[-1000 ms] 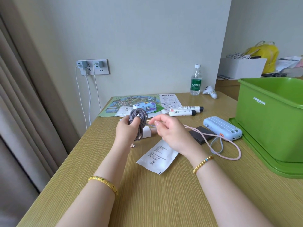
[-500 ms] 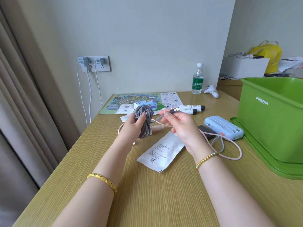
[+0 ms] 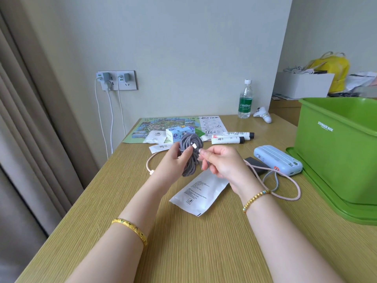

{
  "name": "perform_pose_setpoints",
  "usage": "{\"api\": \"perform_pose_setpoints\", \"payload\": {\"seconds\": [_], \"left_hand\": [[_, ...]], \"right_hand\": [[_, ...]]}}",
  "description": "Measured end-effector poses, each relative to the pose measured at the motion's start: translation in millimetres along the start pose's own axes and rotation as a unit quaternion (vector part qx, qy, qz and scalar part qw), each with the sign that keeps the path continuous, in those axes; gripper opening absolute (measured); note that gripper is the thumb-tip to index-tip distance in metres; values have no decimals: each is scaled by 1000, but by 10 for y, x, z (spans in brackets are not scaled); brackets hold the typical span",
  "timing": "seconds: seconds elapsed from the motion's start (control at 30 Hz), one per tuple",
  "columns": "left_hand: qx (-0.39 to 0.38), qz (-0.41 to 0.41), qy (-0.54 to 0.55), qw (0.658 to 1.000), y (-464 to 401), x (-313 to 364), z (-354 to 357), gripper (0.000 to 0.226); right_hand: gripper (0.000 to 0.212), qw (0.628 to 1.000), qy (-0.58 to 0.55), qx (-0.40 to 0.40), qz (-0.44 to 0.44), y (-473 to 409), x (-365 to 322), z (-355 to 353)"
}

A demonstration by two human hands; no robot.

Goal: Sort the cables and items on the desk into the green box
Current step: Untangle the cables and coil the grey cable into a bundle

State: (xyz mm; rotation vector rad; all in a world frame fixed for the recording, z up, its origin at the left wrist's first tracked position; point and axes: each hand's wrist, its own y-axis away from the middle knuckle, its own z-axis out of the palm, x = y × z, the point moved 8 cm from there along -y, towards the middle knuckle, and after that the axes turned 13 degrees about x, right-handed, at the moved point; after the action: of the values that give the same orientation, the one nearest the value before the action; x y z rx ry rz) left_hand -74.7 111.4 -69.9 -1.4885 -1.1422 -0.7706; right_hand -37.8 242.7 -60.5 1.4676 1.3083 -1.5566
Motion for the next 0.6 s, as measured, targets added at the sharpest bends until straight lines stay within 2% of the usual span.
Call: {"api": "perform_pose_setpoints", "payload": {"seconds": [0.27, 0.37, 0.43, 0.53, 0.6], "left_hand": [[-51, 38, 38, 997, 46, 100, 94, 8], [-40, 46, 40, 997, 50, 137, 75, 10], [-36, 46, 30, 998, 51, 145, 71, 18], [-40, 61, -5, 997, 79, 167, 96, 29], [-49, 97, -19, 994, 116, 225, 134, 23]], "right_hand": [[25, 999, 7, 25, 36, -34, 77, -53], [26, 999, -13, 31, 38, -43, 70, -62], [28, 999, -6, 48, 19, -54, 45, -81], [35, 987, 110, 99, -66, -78, -33, -134], [37, 976, 171, 107, -87, -80, -36, -135]]}}
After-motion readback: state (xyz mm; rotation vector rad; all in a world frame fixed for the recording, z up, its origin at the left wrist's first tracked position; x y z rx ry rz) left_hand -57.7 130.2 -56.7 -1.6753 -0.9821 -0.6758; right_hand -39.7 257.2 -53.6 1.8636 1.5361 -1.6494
